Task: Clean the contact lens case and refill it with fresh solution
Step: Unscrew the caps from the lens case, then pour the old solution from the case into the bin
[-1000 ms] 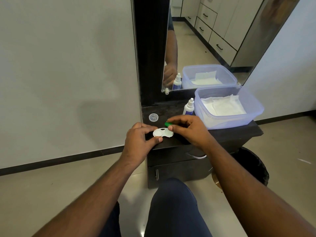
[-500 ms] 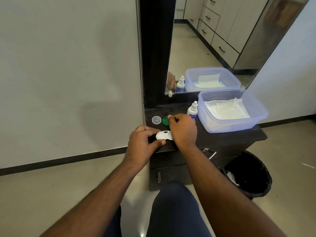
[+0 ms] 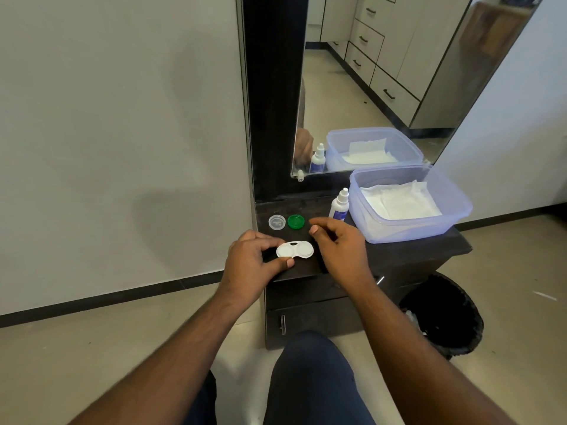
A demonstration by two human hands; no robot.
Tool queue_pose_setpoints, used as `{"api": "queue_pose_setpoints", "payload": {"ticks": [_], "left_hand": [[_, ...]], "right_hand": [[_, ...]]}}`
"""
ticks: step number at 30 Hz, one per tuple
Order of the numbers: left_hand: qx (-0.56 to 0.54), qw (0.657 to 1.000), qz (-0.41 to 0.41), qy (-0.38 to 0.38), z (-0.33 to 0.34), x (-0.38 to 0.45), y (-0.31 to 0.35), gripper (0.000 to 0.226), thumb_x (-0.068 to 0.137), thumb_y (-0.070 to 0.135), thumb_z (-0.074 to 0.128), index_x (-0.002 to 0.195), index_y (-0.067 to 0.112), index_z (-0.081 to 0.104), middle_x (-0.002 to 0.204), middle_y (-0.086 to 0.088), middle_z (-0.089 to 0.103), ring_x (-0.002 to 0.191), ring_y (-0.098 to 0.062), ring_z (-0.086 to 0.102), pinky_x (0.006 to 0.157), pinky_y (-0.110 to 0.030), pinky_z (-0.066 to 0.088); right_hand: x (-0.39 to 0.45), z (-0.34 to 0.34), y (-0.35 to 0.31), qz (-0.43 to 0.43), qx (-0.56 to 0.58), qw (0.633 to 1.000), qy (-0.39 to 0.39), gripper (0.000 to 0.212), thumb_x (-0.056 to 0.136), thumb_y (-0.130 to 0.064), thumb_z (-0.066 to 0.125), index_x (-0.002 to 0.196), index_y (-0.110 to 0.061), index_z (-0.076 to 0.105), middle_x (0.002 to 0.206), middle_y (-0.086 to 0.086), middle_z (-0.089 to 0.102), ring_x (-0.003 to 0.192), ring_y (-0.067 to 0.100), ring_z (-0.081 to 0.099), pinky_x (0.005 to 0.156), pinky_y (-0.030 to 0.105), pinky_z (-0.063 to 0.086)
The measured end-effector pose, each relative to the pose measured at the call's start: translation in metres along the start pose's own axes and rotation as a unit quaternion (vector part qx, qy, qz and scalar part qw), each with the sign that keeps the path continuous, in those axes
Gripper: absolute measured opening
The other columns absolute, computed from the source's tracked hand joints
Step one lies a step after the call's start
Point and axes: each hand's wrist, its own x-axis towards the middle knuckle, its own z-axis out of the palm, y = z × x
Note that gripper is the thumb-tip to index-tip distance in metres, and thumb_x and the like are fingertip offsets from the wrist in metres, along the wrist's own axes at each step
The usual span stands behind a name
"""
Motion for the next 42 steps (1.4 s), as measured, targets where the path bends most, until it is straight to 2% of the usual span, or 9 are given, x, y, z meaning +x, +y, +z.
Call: {"api": "queue_pose_setpoints", "payload": {"ticks": [5, 9, 13, 18, 23, 26, 29, 37, 42], "left_hand": [[-0.013, 1.0, 0.003, -0.002, -0.003, 0.0, -0.001, 0.037, 0.068, 0.027, 0.084, 0.103, 0.02, 0.075, 0.09, 0.017, 0.056, 0.088, 0.007, 0.052, 0.075, -0.003, 0.037], [0.01, 1.0, 0.007, 0.02, -0.004, -0.005, 0.003, 0.034, 0.064, 0.049, 0.079, 0.096, 0.039, 0.073, 0.091, 0.024, 0.059, 0.1, -0.009, 0.055, 0.093, -0.05, 0.042], [0.076, 0.997, 0.018, 0.014, -0.001, -0.011, 0.022, 0.034, 0.069, 0.047, 0.077, 0.102, 0.041, 0.07, 0.093, 0.03, 0.051, 0.109, -0.005, 0.042, 0.097, -0.042, 0.024], [0.028, 0.997, 0.057, -0.034, 0.017, -0.014, 0.039, 0.038, 0.066, 0.043, 0.08, 0.103, 0.037, 0.072, 0.099, 0.021, 0.06, 0.105, -0.006, 0.049, 0.094, -0.044, 0.038], [-0.034, 0.991, 0.103, -0.08, 0.048, -0.016, 0.059, 0.059, 0.063, 0.031, 0.084, 0.118, 0.022, 0.067, 0.103, 0.008, 0.057, 0.085, -0.003, 0.054, 0.07, -0.006, 0.041], [-0.03, 0.98, 0.157, -0.121, 0.08, -0.014, 0.079, 0.053, 0.065, 0.023, 0.084, 0.116, 0.016, 0.069, 0.097, 0.005, 0.058, 0.075, -0.004, 0.052, 0.068, -0.006, 0.04], [0.016, 0.961, 0.22, -0.167, 0.114, -0.006, 0.103, 0.047, 0.075, 0.02, 0.079, 0.12, 0.014, 0.066, 0.103, 0.003, 0.06, 0.084, -0.001, 0.052, 0.081, -0.01, 0.041], [0.092, 0.913, 0.309, -0.252, 0.199, 0.025, 0.159, 0.048, 0.086, 0.024, 0.067, 0.132, 0.013, 0.056, 0.125, -0.002, 0.058, 0.112, -0.016, 0.054, 0.096, -0.022, 0.039], [0.14, 0.894, 0.32, -0.28, 0.233, 0.04, 0.164, 0.047, 0.091, 0.026, 0.061, 0.135, 0.013, 0.053, 0.132, -0.002, 0.054, 0.118, -0.017, 0.052, 0.096, -0.018, 0.034]], "right_hand": [[-0.012, -0.025, 0.007, -0.078, -0.023, 0.986, -0.145, 0.04, 0.08, -0.022, 0.075, 0.119, -0.021, 0.066, 0.108, -0.01, 0.066, 0.098, 0.001, 0.061, 0.085, 0.013, 0.048], [-0.016, -0.036, 0.009, -0.09, -0.06, 0.974, -0.2, 0.058, 0.076, -0.023, 0.079, 0.13, -0.026, 0.057, 0.123, -0.014, 0.059, 0.113, 0.0, 0.053, 0.097, 0.015, 0.043], [-0.021, -0.044, 0.014, -0.07, -0.013, 0.984, -0.164, 0.051, 0.076, -0.018, 0.078, 0.124, -0.023, 0.062, 0.12, -0.008, 0.065, 0.11, 0.001, 0.058, 0.095, 0.016, 0.047], [-0.034, -0.07, 0.025, -0.028, 0.023, 0.991, -0.127, 0.045, 0.075, -0.013, 0.077, 0.117, -0.021, 0.066, 0.101, -0.019, 0.066, 0.097, -0.008, 0.062, 0.082, 0.01, 0.05], [-0.047, -0.113, 0.043, -0.003, 0.046, 0.997, -0.068, 0.043, 0.073, -0.012, 0.079, 0.114, -0.018, 0.068, 0.099, -0.01, 0.071, 0.092, 0.002, 0.066, 0.08, 0.015, 0.053], [-0.057, -0.151, 0.06, 0.01, 0.058, 0.998, -0.012, 0.04, 0.073, -0.01, 0.079, 0.11, -0.019, 0.069, 0.095, -0.012, 0.071, 0.087, -0.002, 0.066, 0.074, 0.01, 0.05], [-0.06, -0.186, 0.082, 0.031, 0.049, 0.997, 0.042, 0.036, 0.073, -0.014, 0.081, 0.106, -0.024, 0.071, 0.094, -0.014, 0.073, 0.088, 0.0, 0.067, 0.077, 0.011, 0.049], [-0.068, -0.262, 0.141, 0.092, 0.026, 0.987, 0.126, 0.03, 0.076, -0.019, 0.078, 0.106, -0.025, 0.073, 0.099, -0.009, 0.073, 0.095, 0.014, 0.067, 0.09, 0.038, 0.054], [-0.062, -0.285, 0.175, 0.107, -0.004, 0.982, 0.158, 0.029, 0.076, -0.021, 0.079, 0.104, -0.023, 0.073, 0.098, -0.005, 0.073, 0.093, 0.014, 0.067, 0.085, 0.031, 0.055]]}}
